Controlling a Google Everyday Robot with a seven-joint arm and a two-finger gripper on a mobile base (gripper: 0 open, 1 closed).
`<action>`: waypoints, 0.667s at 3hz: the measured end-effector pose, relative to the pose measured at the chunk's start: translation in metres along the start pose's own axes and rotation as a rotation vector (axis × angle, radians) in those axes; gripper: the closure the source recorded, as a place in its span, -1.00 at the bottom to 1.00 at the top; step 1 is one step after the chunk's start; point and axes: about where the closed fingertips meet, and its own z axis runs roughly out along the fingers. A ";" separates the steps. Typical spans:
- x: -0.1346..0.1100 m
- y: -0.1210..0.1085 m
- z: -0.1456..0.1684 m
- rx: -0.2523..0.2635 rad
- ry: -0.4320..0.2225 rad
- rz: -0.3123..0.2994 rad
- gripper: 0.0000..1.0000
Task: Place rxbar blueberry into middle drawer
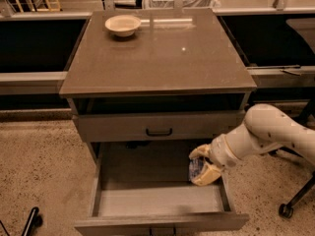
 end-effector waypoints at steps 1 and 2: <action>0.033 0.016 0.005 -0.005 -0.074 0.011 1.00; 0.038 0.018 0.006 -0.004 -0.081 -0.024 1.00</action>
Offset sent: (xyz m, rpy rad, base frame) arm -0.0174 -0.0198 -0.0222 0.0657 0.0141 -0.0168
